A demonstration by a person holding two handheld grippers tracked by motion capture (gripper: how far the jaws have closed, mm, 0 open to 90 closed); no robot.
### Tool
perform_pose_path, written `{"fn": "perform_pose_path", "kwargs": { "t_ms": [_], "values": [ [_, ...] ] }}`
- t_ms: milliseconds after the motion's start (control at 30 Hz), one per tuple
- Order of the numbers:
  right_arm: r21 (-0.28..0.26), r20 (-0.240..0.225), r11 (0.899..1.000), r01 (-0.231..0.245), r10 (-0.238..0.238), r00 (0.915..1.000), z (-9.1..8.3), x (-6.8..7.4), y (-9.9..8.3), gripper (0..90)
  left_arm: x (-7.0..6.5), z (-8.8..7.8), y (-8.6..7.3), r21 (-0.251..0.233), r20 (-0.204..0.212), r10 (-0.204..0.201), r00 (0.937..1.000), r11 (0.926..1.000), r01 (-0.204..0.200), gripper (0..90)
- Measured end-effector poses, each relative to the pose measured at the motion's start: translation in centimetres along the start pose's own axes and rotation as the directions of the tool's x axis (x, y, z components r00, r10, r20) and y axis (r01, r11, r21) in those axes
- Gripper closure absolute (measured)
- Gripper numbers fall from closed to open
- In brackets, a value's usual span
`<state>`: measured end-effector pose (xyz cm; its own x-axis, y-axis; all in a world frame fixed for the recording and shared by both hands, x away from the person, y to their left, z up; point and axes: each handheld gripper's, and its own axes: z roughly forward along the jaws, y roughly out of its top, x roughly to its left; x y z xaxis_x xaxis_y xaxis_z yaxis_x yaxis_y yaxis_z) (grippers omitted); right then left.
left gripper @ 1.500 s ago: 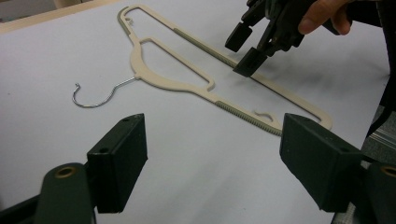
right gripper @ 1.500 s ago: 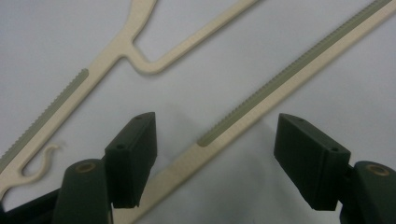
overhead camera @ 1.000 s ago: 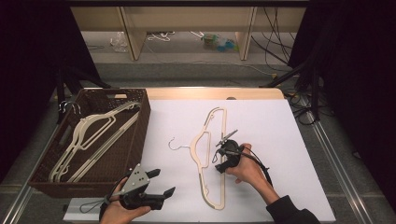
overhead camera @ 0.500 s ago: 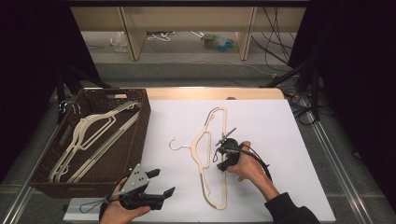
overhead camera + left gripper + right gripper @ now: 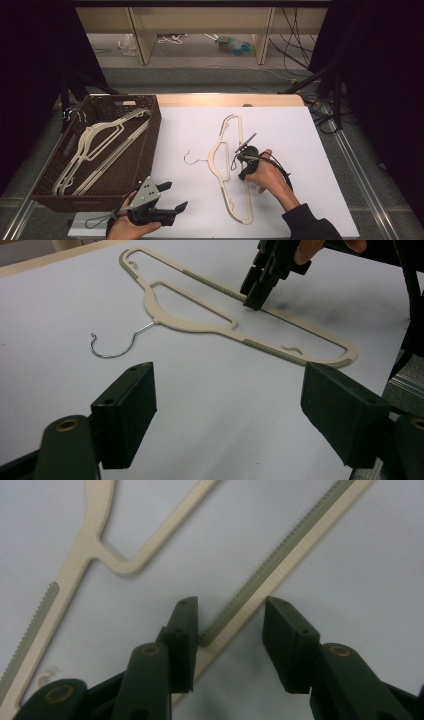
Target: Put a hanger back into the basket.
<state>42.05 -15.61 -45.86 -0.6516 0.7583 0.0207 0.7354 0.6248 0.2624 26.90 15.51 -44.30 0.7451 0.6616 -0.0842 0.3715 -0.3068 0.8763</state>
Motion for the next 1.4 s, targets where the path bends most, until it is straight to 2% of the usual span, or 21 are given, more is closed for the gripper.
{"fn": "perform_pose_path", "kwargs": {
  "t_ms": [33,133,267,367,500,533,633,767,800,833,867,900,967,1033,1100,1133,1167,1200,1267,1300,1400],
  "values": [
    [0.005,-0.006,1.000,0.022,-0.022,0.9997,0.1,0.1,0.0,47.6,0.0,0.0,0.0,0.001,0.002,0.008,1.0000,1.0000,-0.008,22.4],
    [0.031,0.001,0.999,0.030,-0.030,0.9996,0.1,0.6,0.1,47.6,0.1,0.1,0.0,0.002,0.009,0.006,0.9999,1.0000,-0.006,22.5],
    [0.050,0.027,0.996,0.073,-0.075,0.9968,0.1,1.0,0.1,53.1,0.0,0.0,0.0,0.006,0.004,0.010,0.9999,0.9999,-0.010,23.2],
    [0.063,0.015,0.993,0.104,-0.105,0.9944,0.0,0.8,0.1,56.0,0.0,-0.1,0.0,0.005,0.000,0.007,1.0000,1.0000,-0.007,23.1],
    [0.101,-0.011,0.989,0.109,-0.109,0.9940,-0.3,0.7,0.0,62.9,0.0,-0.1,0.0,0.000,0.006,0.003,1.0000,1.0000,-0.003,23.2],
    [0.100,-0.011,0.983,0.152,-0.151,0.9884,-0.3,0.4,-0.1,65.0,0.0,-0.1,0.0,-0.002,0.008,0.002,1.0000,1.0000,-0.002,23.2],
    [0.123,-0.033,0.972,0.199,-0.196,0.9801,-0.5,0.1,-0.3,71.0,0.0,-0.1,0.0,-0.001,0.010,0.007,0.9999,1.0000,-0.007,23.6],
    [0.141,-0.060,0.950,0.280,-0.274,0.9598,-0.7,-0.2,-0.5,76.0,0.0,-0.1,0.0,0.000,0.012,0.013,0.9998,0.9999,-0.013,24.1],
    [0.135,-0.072,0.941,0.311,-0.304,0.9500,-0.7,-0.4,-0.6,76.9,0.0,-0.1,0.0,0.000,0.014,0.013,0.9998,0.9999,-0.013,24.2],
    [0.138,-0.085,0.924,0.357,-0.348,0.9336,-0.8,-0.6,-0.8,78.2,0.0,-0.1,0.0,0.000,0.015,0.014,0.9998,0.9999,-0.014,24.3],
    [0.138,-0.085,0.924,0.357,-0.348,0.9336,-0.8,-0.6,-0.8,78.2,0.0,-0.1,0.0,0.001,0.016,0.016,0.9997,0.9999,-0.016,24.3],
    [0.140,-0.095,0.911,0.388,-0.378,0.9210,-0.8,-0.8,-0.9,78.9,-0.1,-0.1,0.0,0.005,0.009,0.016,0.9998,0.9999,-0.016,24.4],
    [0.148,-0.107,0.908,0.392,-0.379,0.9192,-0.9,-0.9,-1.1,79.3,0.0,0.1,0.0,0.009,0.015,0.025,0.9996,0.9996,-0.025,24.4],
    [0.152,-0.091,0.908,0.391,-0.381,0.9202,-0.9,-0.9,-1.1,79.2,-0.1,0.2,0.0,0.015,0.012,0.031,0.9994,0.9994,-0.031,24.5],
    [0.158,-0.089,0.902,0.401,-0.391,0.9160,-0.9,-1.0,-1.0,78.6,-0.2,0.4,0.0,0.019,0.015,0.035,0.9993,0.9992,-0.035,24.6],
    [0.148,-0.103,0.915,0.375,-0.363,0.9261,-0.9,-0.9,-1.1,78.2,-0.1,0.5,0.0,0.025,0.022,0.040,0.9990,0.9989,-0.040,24.6],
    [0.141,-0.100,0.916,0.375,-0.364,0.9262,-0.9,-0.9,-1.1,76.5,-0.2,0.6,0.0,0.031,0.020,0.041,0.9990,0.9987,-0.042,24.7],
    [0.136,-0.092,0.925,0.354,-0.344,0.9344,-0.9,-0.7,-1.1,75.1,-0.2,0.8,0.1,0.036,0.024,0.049,0.9985,0.9981,-0.050,24.8],
    [0.144,-0.076,0.927,0.346,-0.339,0.9378,-0.8,-0.5,-0.9,75.2,-0.3,1.2,0.1,0.034,0.028,0.059,0.9979,0.9976,-0.060,24.9],
    [0.153,-0.061,0.913,0.378,-0.373,0.9259,-0.8,-0.3,-0.8,75.8,-0.3,1.4,0.1,0.049,0.023,0.075,0.9969,0.9959,-0.076,25.1],
    [0.166,-0.040,0.894,0.417,-0.416,0.9083,-0.7,-0.1,-0.6,79.3,-0.1,2.1,0.2,0.075,0.030,0.107,0.9938,0.9912,-0.109,25.6]
  ]
}}
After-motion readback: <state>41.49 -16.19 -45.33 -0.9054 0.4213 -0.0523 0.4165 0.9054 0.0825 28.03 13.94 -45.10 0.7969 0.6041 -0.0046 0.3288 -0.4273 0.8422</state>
